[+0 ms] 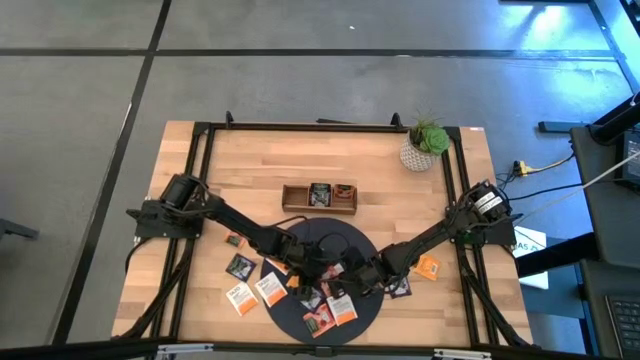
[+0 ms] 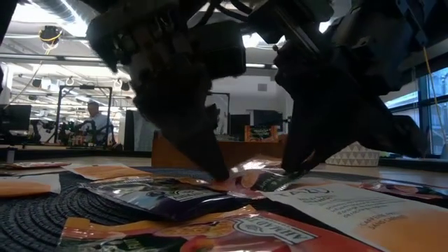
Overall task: Pick & Place Tea
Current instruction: Put the orange tea bag into the right of the wooden organizer
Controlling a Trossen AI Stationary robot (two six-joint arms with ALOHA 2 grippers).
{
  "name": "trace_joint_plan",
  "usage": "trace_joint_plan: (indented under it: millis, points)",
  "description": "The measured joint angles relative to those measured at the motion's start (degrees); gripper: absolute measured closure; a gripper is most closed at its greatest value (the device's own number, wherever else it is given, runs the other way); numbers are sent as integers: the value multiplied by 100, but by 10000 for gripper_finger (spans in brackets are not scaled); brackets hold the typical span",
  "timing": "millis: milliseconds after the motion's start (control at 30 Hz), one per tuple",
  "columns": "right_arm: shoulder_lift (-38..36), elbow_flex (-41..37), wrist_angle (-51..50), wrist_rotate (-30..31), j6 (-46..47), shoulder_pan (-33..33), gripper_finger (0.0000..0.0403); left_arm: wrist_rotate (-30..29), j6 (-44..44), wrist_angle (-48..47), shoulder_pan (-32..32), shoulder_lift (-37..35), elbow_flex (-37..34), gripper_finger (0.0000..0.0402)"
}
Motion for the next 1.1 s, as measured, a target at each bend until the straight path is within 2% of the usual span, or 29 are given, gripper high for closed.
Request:
trace_joint_plan:
  millis: [67,233,533,700,833,967,1100]
  points:
    - [-1,0,4,7,-95,22,395,-4,40,-129,22,-166,0,302]
    - [-192,0,-55,60,-359,70,395,-70,253,-494,153,-733,0,304]
    - [-1148,8,-565,238,-2026,18,399,-104,324,-564,485,-1983,13,306]
    - [-1575,559,-1970,279,-3035,-119,399,-295,452,-575,600,-2331,13,298]
    - [-1611,1372,-3307,705,-3753,-140,399,-373,468,-437,638,-2434,13,289]
    - [-1615,2087,-4138,906,-4224,-221,399,-367,470,-474,632,-2472,13,286]
    - [-1615,2470,-4478,1045,-4499,-292,399,-369,468,-472,634,-2472,13,286]
